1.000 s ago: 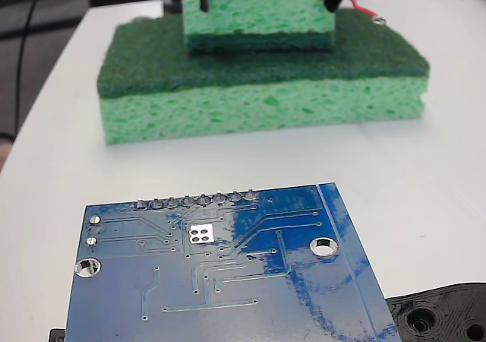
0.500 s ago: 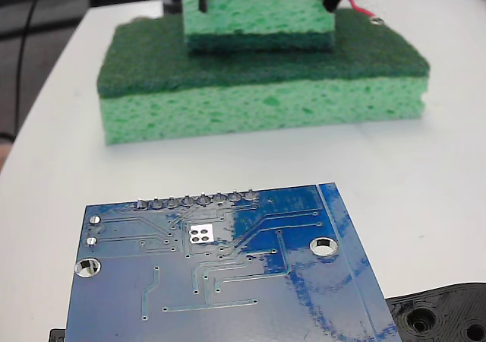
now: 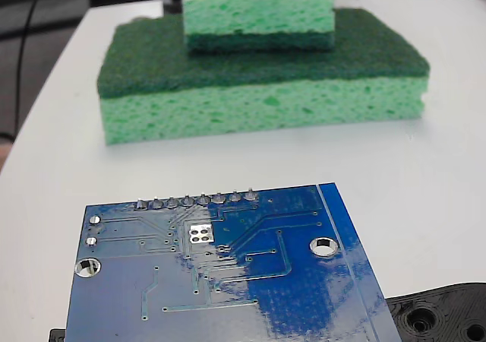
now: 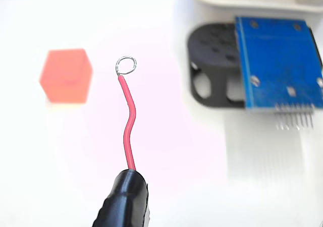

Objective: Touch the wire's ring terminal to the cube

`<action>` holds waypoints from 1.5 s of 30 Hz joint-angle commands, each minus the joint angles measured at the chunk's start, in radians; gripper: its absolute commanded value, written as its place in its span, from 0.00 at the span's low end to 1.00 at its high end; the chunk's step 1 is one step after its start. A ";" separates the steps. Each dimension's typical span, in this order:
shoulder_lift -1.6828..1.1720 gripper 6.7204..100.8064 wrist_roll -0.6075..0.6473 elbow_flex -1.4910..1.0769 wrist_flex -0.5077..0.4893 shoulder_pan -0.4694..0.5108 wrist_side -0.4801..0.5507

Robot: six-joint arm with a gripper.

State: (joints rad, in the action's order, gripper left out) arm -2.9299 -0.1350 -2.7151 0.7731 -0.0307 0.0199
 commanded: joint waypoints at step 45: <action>1.344 0.99 -0.055 0.782 -0.235 -0.241 -0.100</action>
State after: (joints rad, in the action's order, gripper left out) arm -1.5831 -0.1902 -1.9390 0.5415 -0.2715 -0.0844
